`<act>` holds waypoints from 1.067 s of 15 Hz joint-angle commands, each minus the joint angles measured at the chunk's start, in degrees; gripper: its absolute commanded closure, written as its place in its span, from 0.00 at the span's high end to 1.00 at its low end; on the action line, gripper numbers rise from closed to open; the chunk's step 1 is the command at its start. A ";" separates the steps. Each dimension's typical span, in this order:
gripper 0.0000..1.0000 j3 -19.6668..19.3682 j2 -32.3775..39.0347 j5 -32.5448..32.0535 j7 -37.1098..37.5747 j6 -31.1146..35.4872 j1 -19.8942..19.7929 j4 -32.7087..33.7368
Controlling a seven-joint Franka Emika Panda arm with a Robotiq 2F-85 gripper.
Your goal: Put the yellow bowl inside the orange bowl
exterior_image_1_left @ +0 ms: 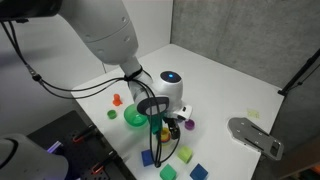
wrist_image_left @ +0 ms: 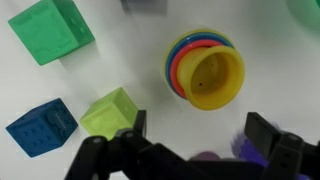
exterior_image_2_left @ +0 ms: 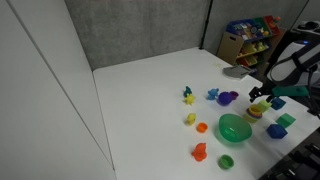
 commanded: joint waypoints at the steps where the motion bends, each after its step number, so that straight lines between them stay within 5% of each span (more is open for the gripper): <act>1: 1.00 3.26 -1.87 3.92 -2.30 -3.74 -1.85 0.76; 9: 1.00 8.69 -0.22 9.33 -8.53 -4.26 -4.06 1.18; 16: 1.00 7.95 3.97 8.33 -10.85 -5.01 -5.44 3.04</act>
